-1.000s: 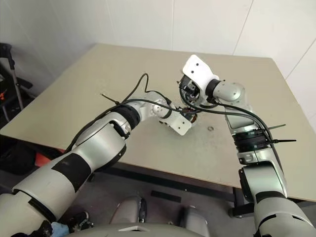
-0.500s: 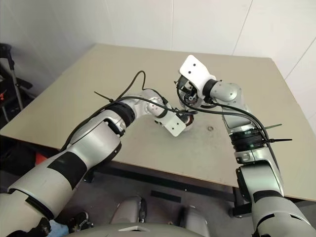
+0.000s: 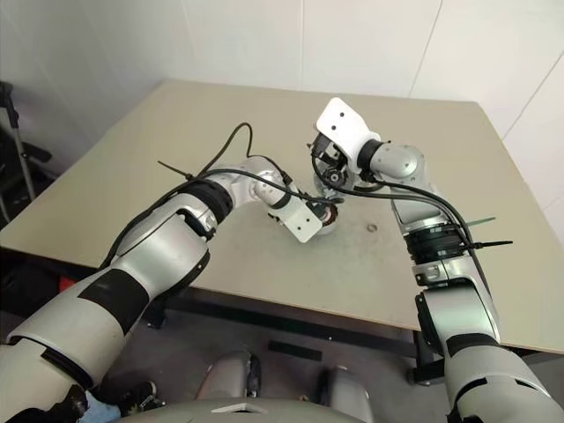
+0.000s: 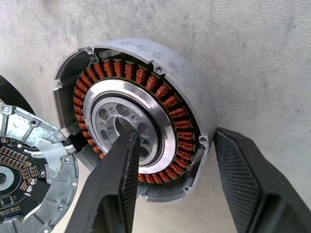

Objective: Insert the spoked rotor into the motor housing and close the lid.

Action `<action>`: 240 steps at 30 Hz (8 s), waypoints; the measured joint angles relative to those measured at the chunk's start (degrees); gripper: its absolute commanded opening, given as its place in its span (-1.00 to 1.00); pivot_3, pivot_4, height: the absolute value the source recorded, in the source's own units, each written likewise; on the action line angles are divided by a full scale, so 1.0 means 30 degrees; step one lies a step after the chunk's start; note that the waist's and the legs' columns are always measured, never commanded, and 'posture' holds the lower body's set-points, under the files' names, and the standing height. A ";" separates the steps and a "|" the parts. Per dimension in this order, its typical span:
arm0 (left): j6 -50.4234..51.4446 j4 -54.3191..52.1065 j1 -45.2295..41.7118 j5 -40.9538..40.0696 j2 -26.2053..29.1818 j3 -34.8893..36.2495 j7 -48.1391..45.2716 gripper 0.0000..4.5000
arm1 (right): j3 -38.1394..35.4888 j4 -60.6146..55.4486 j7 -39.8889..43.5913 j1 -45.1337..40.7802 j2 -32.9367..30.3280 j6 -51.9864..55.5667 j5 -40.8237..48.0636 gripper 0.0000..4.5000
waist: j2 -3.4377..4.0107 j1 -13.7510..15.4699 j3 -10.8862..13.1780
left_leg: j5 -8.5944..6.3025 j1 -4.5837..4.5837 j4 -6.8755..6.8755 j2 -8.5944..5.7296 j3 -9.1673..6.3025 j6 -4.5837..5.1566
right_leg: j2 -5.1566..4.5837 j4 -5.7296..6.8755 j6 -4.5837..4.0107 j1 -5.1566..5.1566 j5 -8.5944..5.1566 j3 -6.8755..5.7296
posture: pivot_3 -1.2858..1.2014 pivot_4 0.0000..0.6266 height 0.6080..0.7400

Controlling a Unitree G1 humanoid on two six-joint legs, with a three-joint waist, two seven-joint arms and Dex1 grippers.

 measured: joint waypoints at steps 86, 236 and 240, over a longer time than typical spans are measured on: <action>1.7654 -2.1173 1.5809 -1.9654 0.4105 1.4366 0.4336 0.99 | -0.2947 -0.0089 0.2268 0.9663 -0.2470 0.3025 0.3690 0.42 | 0.0037 -0.0625 -0.0020 | -0.0028 0.0419 -0.0298 0.0001 0.0041 -0.0091 | 0.0034 -0.0392 0.0040 0.0428 0.0013 -0.0012 | 0.03 -1.00 1.00; 1.8031 -2.1937 1.7968 -1.8477 0.6243 1.2431 0.3136 1.00 | -1.1065 1.8167 -0.5377 -0.3552 0.1399 0.5468 0.8092 0.14 | 0.0077 -0.0955 -0.0032 | 0.0021 0.0157 -0.0025 0.0065 0.0047 -0.0169 | 0.0036 0.0049 -0.0097 0.0076 0.0001 -0.0020 | 0.03 -1.00 1.00; 1.8031 -2.2031 1.7980 -1.8319 0.6307 1.2412 0.3079 1.00 | -1.1066 1.8275 -0.5768 -0.3420 0.1508 0.5375 0.8089 0.14 | 0.0077 -0.0958 -0.0032 | 0.0022 0.0158 -0.0025 0.0064 0.0047 -0.0170 | 0.0037 0.0050 -0.0097 0.0075 0.0001 -0.0020 | 0.03 -1.00 1.00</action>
